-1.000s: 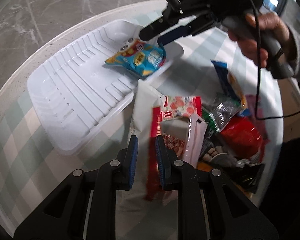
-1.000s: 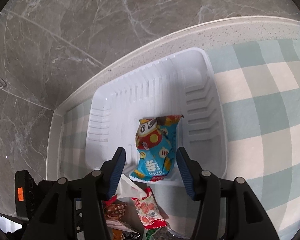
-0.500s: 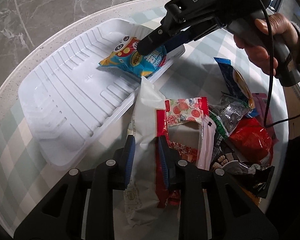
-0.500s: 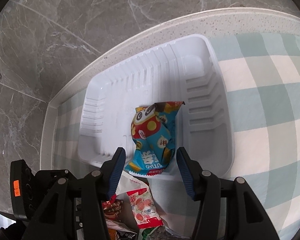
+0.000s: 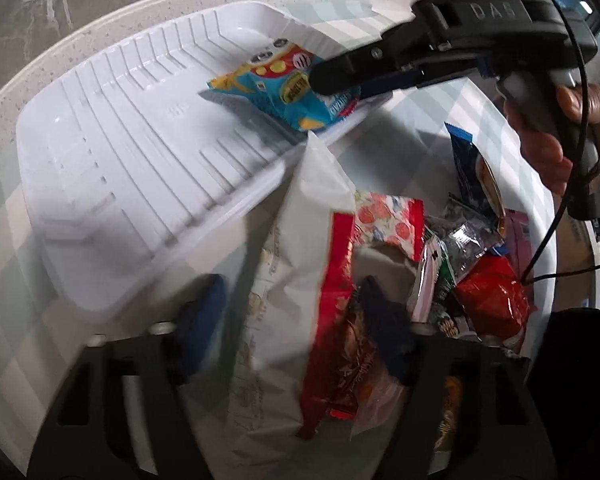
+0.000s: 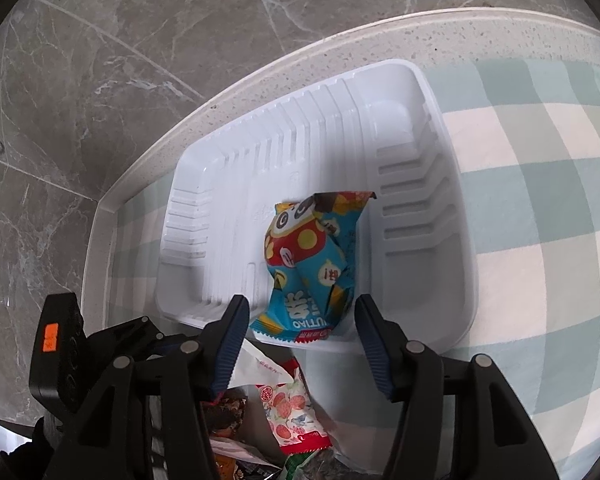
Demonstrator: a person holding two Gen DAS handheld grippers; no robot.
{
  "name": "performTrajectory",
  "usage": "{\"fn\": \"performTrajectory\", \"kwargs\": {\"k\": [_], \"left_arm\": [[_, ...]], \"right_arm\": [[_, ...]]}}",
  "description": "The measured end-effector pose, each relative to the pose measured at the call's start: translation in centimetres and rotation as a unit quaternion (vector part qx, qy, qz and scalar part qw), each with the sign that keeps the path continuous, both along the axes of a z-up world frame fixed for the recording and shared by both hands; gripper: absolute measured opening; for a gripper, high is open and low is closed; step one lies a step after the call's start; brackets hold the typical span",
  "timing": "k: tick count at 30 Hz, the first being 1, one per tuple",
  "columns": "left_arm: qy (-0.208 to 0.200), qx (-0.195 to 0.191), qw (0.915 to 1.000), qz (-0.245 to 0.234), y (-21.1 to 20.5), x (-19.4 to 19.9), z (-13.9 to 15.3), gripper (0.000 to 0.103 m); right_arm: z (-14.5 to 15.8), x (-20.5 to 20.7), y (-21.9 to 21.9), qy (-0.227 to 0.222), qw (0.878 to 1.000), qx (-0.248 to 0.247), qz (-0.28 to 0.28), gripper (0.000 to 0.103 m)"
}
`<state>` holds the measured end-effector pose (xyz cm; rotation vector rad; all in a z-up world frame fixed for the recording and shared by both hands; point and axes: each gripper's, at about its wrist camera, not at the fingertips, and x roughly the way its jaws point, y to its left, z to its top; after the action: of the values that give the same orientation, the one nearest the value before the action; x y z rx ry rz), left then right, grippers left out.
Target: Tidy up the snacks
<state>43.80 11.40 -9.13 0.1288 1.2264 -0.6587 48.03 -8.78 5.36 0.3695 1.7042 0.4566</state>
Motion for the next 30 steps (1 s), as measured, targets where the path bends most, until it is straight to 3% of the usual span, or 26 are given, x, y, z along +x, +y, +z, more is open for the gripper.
{"fn": "performTrajectory", "kwargs": {"k": [8,15,16,18,21,25,30], "left_arm": [[0.022,-0.066,0.9973,0.023,1.9,0.7,0.3,0.023],[0.031,-0.136,0.9882,0.063,4.4,0.9,2.0,0.019],[0.033,-0.144,0.9867,0.069,4.6,1.1,2.3,0.019],[0.034,-0.159,0.9838,0.076,5.0,1.2,2.8,0.017],[0.033,-0.186,0.9775,0.095,6.0,1.7,3.7,0.013],[0.03,-0.217,0.9686,0.117,6.8,2.6,4.8,0.011],[0.016,-0.189,0.9752,0.114,6.8,3.1,5.4,0.011]], "right_arm": [[-0.2,0.2,-0.3,0.011,1.0,0.008,-0.017,0.063],[-0.3,0.4,-0.3,0.009,1.0,-0.004,-0.005,0.062],[-0.3,0.4,-0.2,0.008,1.0,-0.004,0.0,0.06],[-0.5,0.4,0.3,0.009,1.0,0.0,0.014,0.034],[-0.7,0.4,0.7,0.009,1.0,0.009,0.024,0.021],[-0.3,0.6,0.5,-0.002,0.999,0.029,0.021,0.017],[0.2,1.1,0.1,-0.013,0.999,0.04,0.011,0.016]]}}
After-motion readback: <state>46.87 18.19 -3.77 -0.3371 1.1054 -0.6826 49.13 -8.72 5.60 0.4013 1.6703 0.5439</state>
